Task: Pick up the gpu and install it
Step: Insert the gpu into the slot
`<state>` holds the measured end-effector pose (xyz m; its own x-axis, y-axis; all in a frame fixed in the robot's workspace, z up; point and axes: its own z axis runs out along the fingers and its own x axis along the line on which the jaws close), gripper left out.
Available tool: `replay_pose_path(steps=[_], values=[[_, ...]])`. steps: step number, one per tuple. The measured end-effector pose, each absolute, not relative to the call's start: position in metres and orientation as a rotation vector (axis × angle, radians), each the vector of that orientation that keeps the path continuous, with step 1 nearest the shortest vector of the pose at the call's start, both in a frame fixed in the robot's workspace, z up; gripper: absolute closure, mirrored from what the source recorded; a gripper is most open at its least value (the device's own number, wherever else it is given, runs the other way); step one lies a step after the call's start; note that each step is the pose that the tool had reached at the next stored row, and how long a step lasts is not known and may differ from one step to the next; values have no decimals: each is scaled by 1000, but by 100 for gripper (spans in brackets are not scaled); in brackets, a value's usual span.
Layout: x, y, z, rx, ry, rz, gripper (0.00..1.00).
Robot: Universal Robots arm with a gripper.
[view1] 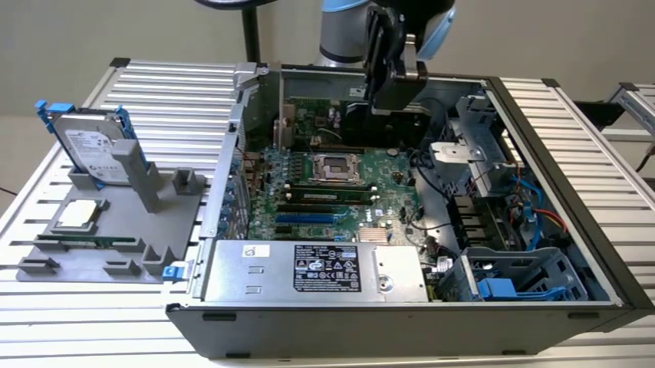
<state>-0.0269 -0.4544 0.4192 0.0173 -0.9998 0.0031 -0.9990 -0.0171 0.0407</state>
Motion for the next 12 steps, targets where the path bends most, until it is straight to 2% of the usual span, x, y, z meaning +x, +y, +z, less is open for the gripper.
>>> replay_pose_path(steps=[12], values=[[-27, -454, 418, 2216, -2183, -41, 100]])
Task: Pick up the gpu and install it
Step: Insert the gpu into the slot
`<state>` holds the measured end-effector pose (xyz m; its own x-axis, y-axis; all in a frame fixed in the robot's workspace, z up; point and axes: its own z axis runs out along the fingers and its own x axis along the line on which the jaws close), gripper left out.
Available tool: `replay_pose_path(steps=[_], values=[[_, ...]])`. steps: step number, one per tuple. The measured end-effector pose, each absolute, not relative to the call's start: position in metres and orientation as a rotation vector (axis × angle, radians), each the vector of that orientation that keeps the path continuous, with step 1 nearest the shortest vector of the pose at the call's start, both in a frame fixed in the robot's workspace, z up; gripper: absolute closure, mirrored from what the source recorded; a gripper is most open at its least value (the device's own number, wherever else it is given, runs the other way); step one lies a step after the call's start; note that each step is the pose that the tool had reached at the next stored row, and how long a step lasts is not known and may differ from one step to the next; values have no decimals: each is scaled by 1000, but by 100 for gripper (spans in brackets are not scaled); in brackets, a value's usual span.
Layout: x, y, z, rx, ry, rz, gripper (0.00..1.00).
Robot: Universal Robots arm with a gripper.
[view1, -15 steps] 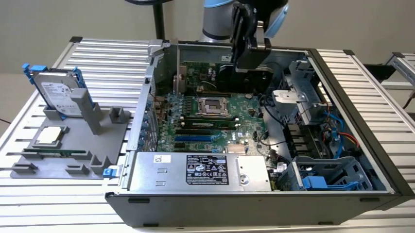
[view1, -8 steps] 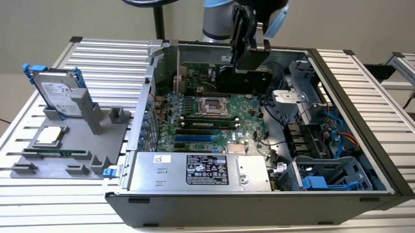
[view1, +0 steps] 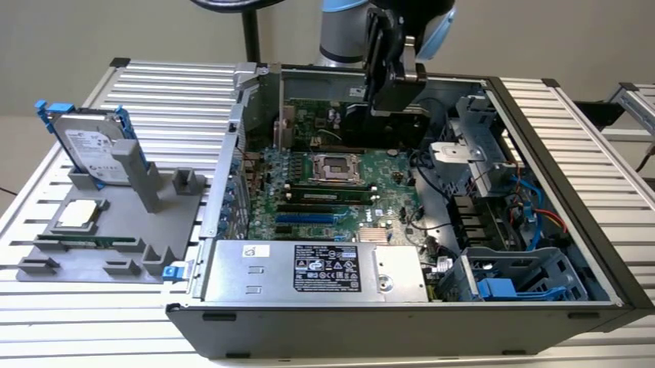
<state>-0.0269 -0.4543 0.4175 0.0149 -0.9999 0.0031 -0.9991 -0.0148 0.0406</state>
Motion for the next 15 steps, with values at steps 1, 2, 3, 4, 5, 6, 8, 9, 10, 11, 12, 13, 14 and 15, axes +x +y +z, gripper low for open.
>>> replay_pose_path(steps=[1, 2, 3, 4, 5, 6, 8, 9, 10, 11, 12, 13, 14, 15], values=[[-27, -454, 417, 2216, -2183, -41, 100], [-27, -454, 417, 2215, -2183, -41, 100], [-27, -454, 417, 2215, -2183, -40, 100], [-27, -454, 416, 2215, -2183, -40, 100], [-27, -454, 416, 2215, -2183, -40, 100], [-27, -454, 416, 2215, -2183, -40, 100], [-27, -454, 416, 2215, -2183, -40, 100], [-27, -454, 415, 2215, -2183, -40, 100], [-27, -454, 415, 2215, -2183, -40, 100], [-27, -454, 415, 2215, -2183, -40, 100], [-27, -454, 415, 2215, -2183, -40, 100], [-27, -454, 415, 2215, -2183, -40, 100], [-27, -454, 414, 2215, -2183, -40, 100], [-27, -454, 414, 2215, -2183, -40, 100]])
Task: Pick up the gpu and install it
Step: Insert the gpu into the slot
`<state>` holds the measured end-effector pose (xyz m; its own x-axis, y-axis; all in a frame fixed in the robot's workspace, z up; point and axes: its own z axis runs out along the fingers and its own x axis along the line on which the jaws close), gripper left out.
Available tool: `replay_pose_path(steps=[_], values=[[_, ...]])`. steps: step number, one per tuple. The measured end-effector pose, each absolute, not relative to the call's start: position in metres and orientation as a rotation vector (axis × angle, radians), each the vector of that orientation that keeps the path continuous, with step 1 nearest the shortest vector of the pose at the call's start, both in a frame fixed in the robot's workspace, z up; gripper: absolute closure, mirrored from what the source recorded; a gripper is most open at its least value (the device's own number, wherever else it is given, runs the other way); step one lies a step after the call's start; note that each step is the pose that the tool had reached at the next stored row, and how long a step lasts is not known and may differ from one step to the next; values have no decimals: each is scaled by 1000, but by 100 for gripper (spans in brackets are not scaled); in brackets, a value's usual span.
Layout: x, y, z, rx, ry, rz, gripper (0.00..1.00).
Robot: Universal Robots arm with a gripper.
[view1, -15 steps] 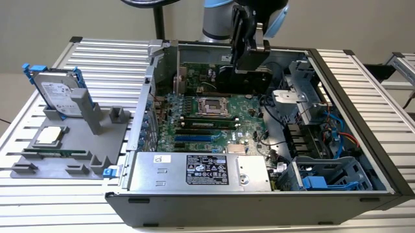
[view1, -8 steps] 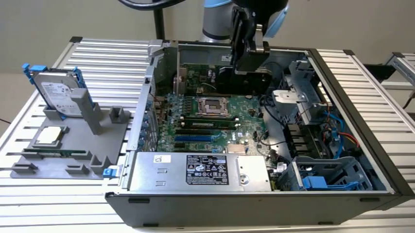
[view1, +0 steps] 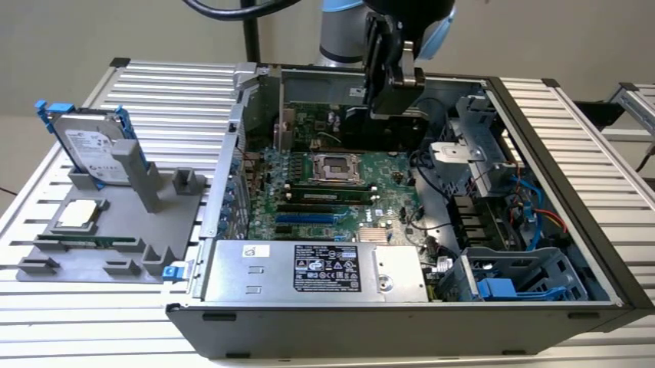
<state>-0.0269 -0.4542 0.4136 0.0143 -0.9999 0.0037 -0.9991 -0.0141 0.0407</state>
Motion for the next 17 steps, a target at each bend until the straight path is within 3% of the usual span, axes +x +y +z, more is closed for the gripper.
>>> replay_pose_path(steps=[17], values=[[-27, -454, 410, 2214, -2184, -40, 100]])
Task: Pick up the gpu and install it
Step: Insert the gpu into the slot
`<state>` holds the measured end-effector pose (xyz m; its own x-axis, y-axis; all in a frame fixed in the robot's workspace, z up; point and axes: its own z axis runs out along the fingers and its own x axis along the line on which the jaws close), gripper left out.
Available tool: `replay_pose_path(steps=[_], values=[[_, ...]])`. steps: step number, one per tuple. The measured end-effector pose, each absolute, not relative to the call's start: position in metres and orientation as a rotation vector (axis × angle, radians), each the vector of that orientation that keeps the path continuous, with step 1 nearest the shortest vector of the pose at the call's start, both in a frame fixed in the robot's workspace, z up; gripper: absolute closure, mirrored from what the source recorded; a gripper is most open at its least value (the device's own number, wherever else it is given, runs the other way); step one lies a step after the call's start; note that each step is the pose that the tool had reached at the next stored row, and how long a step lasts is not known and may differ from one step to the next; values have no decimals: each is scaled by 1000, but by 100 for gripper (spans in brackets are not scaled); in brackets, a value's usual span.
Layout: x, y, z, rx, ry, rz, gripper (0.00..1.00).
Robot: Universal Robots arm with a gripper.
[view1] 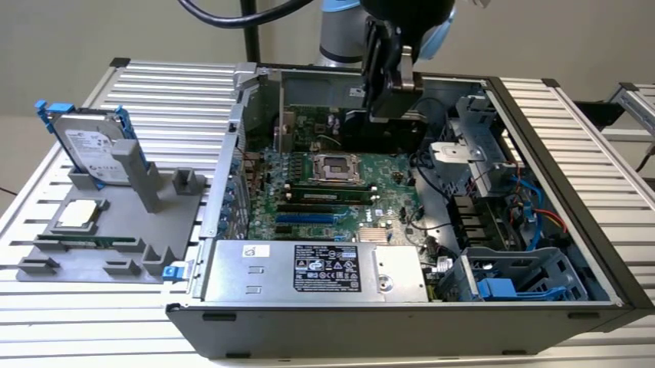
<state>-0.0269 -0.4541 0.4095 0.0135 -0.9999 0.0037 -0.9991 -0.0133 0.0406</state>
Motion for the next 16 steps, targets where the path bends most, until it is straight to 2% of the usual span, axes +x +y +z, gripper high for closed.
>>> replay_pose_path(steps=[16], values=[[-27, -454, 406, 2213, -2185, -40, 100]])
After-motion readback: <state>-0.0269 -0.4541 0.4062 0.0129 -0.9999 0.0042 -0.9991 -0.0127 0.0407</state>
